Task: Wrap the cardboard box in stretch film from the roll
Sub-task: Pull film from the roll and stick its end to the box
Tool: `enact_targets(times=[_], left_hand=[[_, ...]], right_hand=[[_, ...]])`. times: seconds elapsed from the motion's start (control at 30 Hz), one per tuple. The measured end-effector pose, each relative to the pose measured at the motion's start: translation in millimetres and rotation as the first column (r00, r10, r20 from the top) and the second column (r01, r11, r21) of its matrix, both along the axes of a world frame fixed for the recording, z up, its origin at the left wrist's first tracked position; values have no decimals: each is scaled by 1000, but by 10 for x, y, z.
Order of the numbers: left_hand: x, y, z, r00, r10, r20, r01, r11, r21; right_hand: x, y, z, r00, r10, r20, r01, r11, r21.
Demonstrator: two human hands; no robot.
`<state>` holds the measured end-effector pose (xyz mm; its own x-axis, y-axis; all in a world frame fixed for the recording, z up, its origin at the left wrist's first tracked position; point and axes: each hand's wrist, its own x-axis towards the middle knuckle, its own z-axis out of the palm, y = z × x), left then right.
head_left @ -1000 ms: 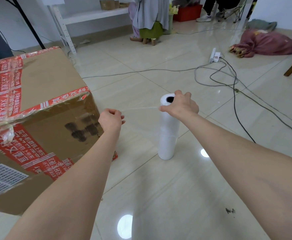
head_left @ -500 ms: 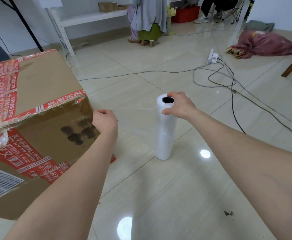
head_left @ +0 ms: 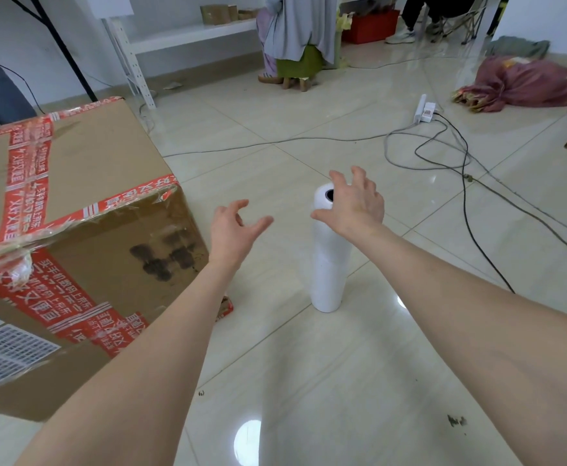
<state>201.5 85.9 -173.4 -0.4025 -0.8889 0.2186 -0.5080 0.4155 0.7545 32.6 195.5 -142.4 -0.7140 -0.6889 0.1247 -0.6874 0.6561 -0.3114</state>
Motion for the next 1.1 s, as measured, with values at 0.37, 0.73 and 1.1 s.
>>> enact_targets(times=[0.37, 0.73, 1.1], left_hand=[[132, -137, -110, 951, 308, 20, -308, 948, 77], [205, -160, -83, 936, 348, 43, -351, 934, 72], [257, -57, 9, 950, 299, 85, -295, 954, -63]], right_hand=[[-128, 109, 20, 964, 4, 266, 4, 1000, -28], [-1, -18, -10, 961, -128, 244, 140, 990, -30], [14, -36, -51, 963, -9, 270, 24, 998, -53]])
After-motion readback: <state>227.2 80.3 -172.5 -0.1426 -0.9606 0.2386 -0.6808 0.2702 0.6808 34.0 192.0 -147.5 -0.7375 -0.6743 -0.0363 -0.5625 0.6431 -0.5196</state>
